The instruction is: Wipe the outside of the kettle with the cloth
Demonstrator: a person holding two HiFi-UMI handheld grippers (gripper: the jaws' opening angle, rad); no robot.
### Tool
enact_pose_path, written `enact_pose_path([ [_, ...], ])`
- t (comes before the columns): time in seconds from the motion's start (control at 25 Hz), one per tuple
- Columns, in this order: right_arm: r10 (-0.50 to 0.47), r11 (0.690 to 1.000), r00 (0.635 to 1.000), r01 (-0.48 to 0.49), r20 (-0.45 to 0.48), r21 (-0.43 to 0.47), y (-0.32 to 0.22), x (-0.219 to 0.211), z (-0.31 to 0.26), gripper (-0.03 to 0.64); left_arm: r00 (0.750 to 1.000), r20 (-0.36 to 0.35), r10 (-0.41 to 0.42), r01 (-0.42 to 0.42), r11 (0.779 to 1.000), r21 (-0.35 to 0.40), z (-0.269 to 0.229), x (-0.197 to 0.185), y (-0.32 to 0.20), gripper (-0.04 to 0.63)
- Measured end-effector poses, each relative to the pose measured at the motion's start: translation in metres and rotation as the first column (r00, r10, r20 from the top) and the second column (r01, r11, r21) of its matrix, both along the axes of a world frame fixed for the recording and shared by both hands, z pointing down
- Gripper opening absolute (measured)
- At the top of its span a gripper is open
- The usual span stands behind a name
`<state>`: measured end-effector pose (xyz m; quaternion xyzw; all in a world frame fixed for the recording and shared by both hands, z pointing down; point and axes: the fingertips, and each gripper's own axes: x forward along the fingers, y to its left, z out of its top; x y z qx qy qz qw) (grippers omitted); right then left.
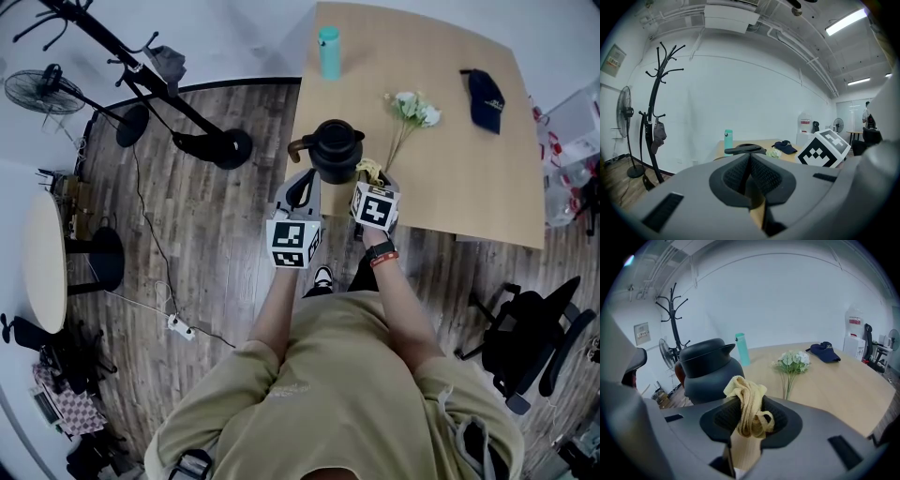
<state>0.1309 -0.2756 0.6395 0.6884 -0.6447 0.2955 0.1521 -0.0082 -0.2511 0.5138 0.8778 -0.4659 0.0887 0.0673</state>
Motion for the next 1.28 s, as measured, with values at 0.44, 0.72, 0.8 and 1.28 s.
enact_pose_path([
  [0.44, -0.047, 0.999, 0.996, 0.048, -0.074, 0.009, -0.022, 0.013, 0.0, 0.138, 1.0, 0.007, -0.019, 0.019, 1.0, 0.0, 0.0, -0.005, 0.0, 0.021],
  [0.72, -0.045, 0.999, 0.995, 0.046, -0.091, 0.007, -0.007, 0.013, -0.003, 0.14, 1.0, 0.007, -0.012, 0.012, 1.0, 0.004, -0.002, -0.008, 0.004, 0.021],
  [0.8, -0.042, 0.999, 0.997, 0.042, -0.067, 0.002, 0.005, 0.01, -0.003, 0.14, 1.0, 0.01, -0.012, 0.012, 1.0, 0.005, -0.003, -0.012, 0.006, 0.021],
  [1.28, -0.082, 0.996, 0.989, 0.086, 0.125, -0.02, 0.051, -0.066, 0.017, 0.141, 1.0, 0.017, -0.019, 0.019, 1.0, 0.006, 0.002, -0.045, 0.013, 0.021],
])
